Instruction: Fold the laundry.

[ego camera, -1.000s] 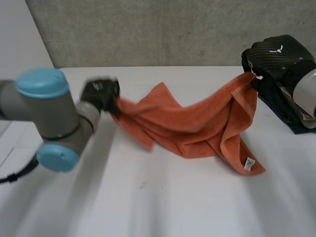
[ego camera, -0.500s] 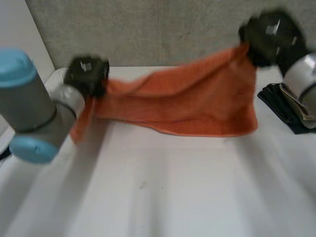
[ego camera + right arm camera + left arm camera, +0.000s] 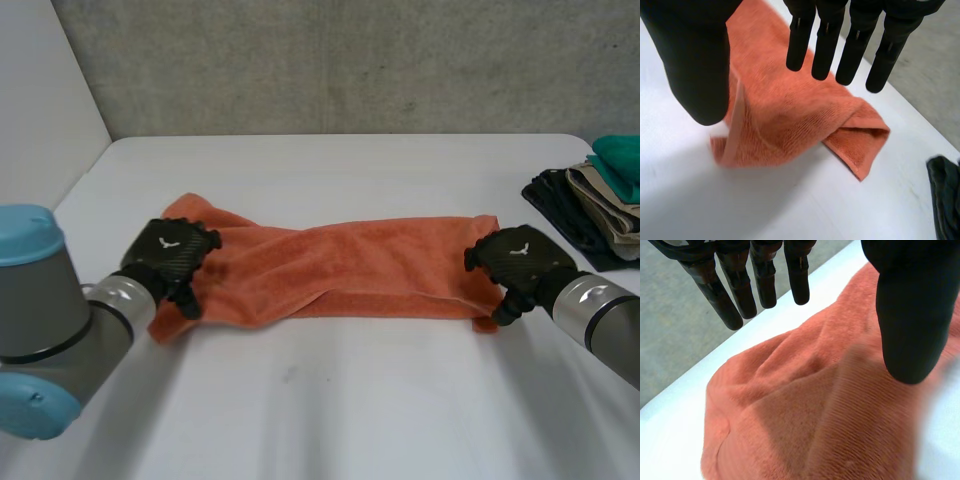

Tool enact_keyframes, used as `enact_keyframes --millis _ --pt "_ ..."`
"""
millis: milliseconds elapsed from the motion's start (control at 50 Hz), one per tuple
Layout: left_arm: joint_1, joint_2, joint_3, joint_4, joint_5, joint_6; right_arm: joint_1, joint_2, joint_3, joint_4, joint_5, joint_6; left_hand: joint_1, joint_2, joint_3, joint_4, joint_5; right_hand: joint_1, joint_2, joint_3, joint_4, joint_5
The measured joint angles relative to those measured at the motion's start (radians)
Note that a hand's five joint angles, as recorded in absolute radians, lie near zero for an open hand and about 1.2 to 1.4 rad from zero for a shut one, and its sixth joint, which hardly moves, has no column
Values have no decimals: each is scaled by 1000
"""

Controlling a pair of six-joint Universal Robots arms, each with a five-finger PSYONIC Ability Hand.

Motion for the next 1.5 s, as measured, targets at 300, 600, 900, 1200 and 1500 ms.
enact_keyframes --millis 300,600,900,1200,1500 --pt "150 76 -100 -170 23 -128 88 -2 6 63 167 158 6 14 11 16 33 -32 -34 -31 -41 -43" --pt "184 58 -114 -169 52 -125 106 214 -92 -98 259 118 78 91 92 105 116 575 592 566 562 589" --pt "171 -113 -51 -52 51 41 98 207 -86 -168 276 114 508 507 504 495 497 591 650 653 661 651" --pt "152 198 -5 11 1 -30 60 -21 -109 -58 285 -16 770 835 828 844 800 591 650 653 663 651" --pt "158 298 206 -419 57 11 4 -251 -296 401 201 -264 770 837 830 845 800 591 650 655 664 666"
